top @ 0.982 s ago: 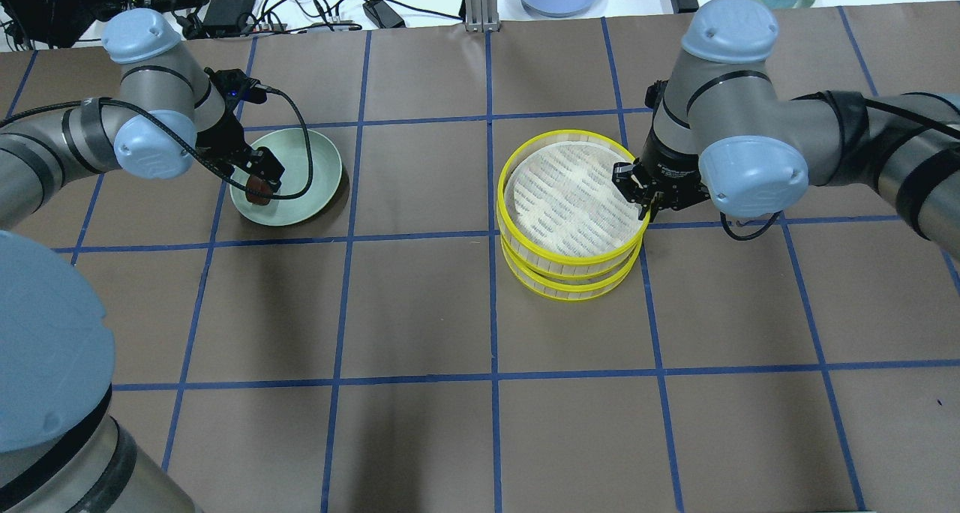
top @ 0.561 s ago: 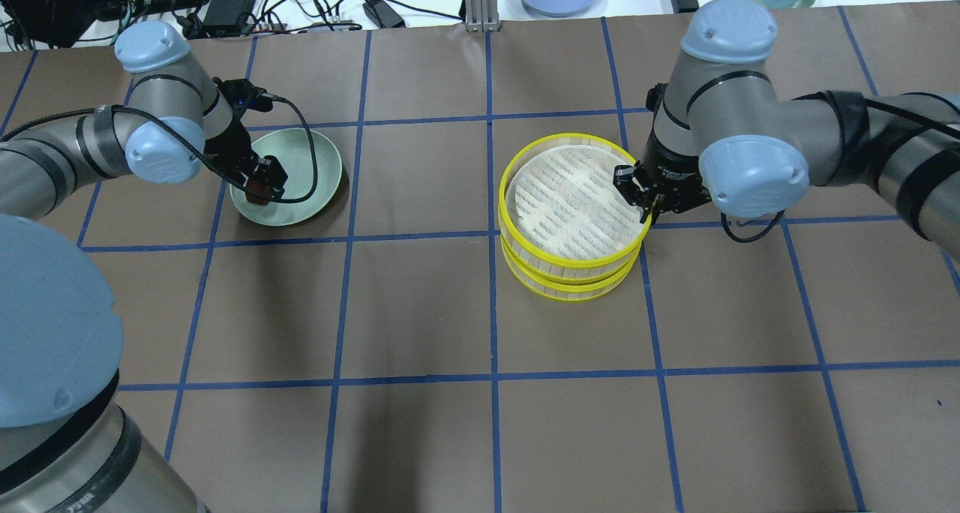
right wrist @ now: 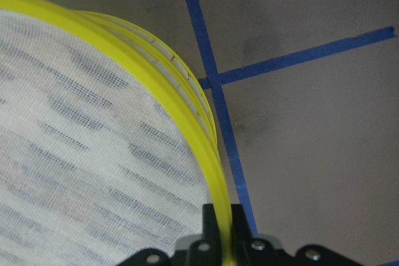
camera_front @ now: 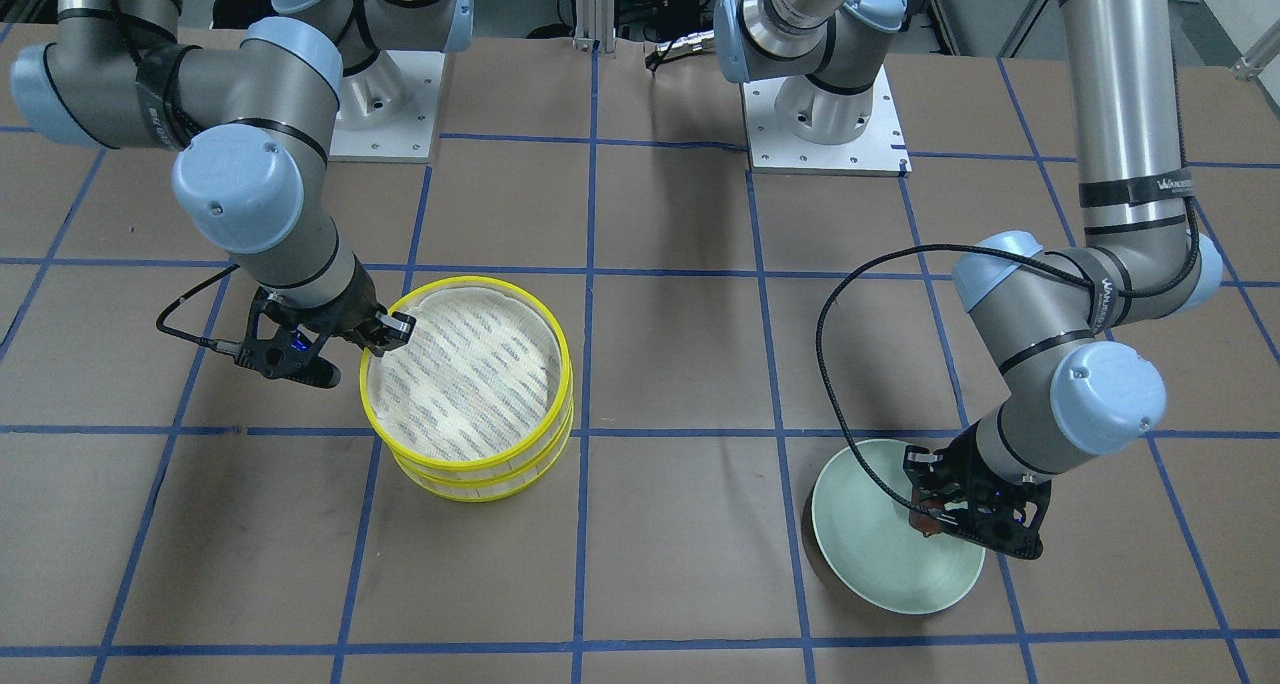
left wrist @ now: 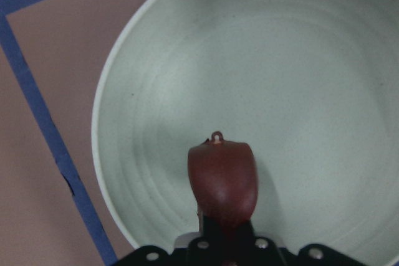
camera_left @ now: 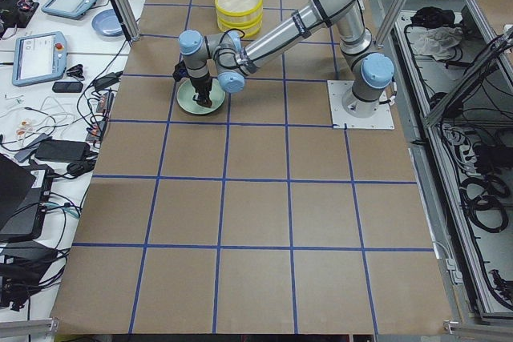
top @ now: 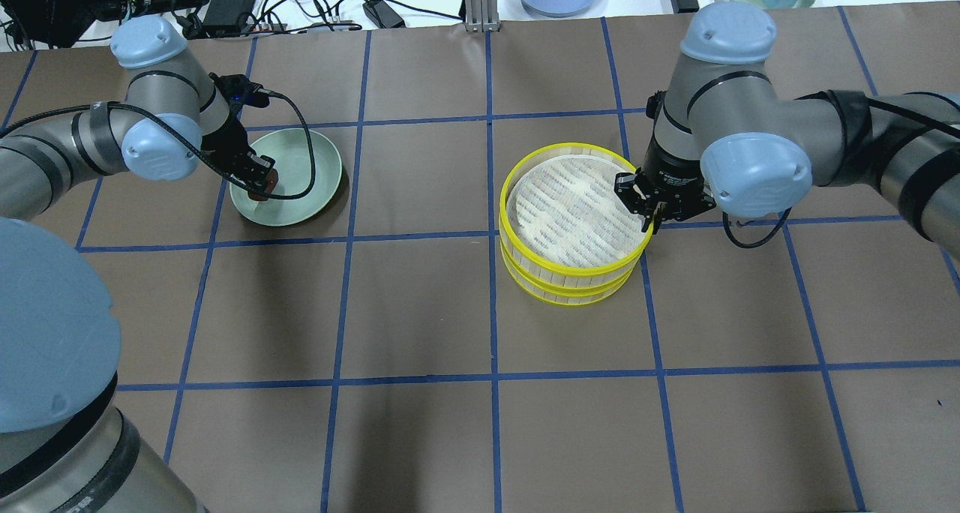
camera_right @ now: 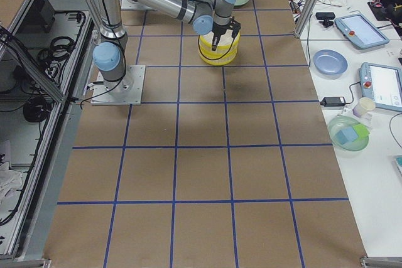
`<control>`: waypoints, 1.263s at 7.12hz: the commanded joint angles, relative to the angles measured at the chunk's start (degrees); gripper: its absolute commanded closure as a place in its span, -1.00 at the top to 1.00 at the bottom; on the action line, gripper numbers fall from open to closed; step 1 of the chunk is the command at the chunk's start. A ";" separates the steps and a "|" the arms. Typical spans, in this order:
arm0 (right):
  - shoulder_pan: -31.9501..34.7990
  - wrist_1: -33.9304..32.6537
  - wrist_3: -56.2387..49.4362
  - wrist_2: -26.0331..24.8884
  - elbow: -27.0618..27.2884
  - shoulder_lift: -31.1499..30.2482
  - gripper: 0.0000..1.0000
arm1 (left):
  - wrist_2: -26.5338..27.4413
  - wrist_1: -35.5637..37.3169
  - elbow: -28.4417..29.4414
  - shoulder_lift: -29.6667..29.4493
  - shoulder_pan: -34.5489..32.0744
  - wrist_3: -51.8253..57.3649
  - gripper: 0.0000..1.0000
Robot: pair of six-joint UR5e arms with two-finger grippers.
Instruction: Stack buns with steamer
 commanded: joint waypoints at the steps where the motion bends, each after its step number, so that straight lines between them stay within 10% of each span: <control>1: 0.00 -0.28 -0.05 -2.03 0.01 0.21 -0.41 | 0.03 -0.18 0.46 1.87 -0.09 -1.52 -1.00; 3: 0.00 -0.02 -0.13 -2.13 0.01 0.30 0.86 | -0.58 -0.79 0.46 4.42 -1.57 -6.86 -1.00; 9: -6.59 16.94 -6.01 -0.64 -19.59 -9.06 1.00 | -10.92 -3.08 0.47 13.47 -19.04 -45.59 -1.00</control>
